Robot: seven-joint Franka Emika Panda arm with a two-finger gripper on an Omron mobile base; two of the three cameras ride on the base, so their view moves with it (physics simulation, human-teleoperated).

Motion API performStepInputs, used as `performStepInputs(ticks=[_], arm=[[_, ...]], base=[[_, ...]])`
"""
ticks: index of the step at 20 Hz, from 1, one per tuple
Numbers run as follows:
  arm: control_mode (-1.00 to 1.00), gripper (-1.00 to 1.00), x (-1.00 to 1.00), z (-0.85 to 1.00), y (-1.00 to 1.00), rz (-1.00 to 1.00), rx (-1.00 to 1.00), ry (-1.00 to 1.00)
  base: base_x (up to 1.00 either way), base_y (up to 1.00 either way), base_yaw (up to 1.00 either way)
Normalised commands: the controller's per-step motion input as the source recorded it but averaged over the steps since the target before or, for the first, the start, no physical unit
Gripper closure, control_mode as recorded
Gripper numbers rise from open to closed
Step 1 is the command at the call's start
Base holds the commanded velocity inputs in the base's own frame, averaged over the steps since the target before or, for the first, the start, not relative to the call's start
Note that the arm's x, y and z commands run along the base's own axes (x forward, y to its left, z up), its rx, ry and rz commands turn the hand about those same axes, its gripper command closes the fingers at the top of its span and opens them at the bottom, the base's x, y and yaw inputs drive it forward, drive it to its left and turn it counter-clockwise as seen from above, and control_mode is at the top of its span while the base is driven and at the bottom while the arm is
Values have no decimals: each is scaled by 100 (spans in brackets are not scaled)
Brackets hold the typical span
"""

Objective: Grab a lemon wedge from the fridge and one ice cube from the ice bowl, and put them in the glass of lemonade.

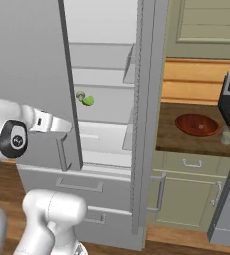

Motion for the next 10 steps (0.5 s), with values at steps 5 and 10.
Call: performStepInputs(ticks=[5, 10], arm=[[-100, -100, 64, -3, 42, 23, 74, 0], [-100, -100, 1, 27, 28, 32, 18, 49]], base=[[0, 0, 0], [0, 0, 0]])
